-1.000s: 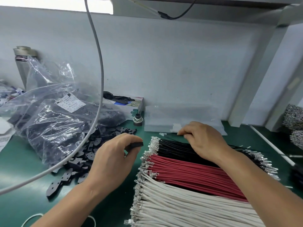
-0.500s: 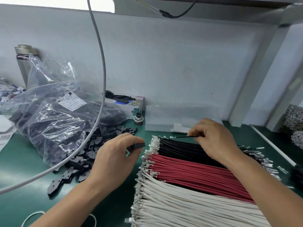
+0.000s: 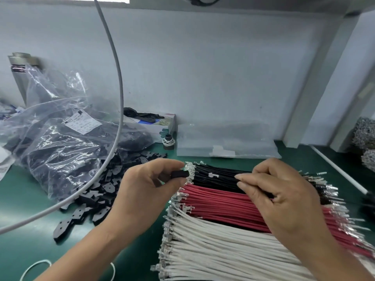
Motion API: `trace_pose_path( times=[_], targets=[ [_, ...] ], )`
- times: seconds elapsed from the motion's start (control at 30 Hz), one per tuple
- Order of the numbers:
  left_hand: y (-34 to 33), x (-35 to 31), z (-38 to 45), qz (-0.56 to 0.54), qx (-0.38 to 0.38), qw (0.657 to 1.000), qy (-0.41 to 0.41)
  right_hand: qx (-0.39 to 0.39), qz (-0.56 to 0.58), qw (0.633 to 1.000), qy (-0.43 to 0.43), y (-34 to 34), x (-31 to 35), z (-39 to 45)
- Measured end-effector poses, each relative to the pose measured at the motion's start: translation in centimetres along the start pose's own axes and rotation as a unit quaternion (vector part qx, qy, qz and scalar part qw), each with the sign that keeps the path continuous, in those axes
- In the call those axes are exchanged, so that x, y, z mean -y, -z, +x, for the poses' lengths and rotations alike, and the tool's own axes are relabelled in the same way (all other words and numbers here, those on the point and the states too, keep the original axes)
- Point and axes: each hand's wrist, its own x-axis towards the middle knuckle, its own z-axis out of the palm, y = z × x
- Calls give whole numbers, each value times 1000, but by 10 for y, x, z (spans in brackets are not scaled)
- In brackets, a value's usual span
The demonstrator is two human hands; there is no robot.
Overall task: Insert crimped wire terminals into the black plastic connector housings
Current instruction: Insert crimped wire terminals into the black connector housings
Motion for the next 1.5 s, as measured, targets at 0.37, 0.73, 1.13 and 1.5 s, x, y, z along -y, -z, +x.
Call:
trace_pose_path(
  times=[0.37,0.73,1.13,1.5],
  targets=[
    [-3,-18,-7,-155,83,983,58,12,59,998,9,-3,12,-4],
    [-2,-29,-7,-260,118,949,133,32,56,998,18,2,14,-1],
    [0,-31,-7,-272,143,942,137,74,34,997,0,8,19,-2],
    [-3,-26,-9,-136,122,980,77,18,-71,993,88,2,17,1]
  ],
)
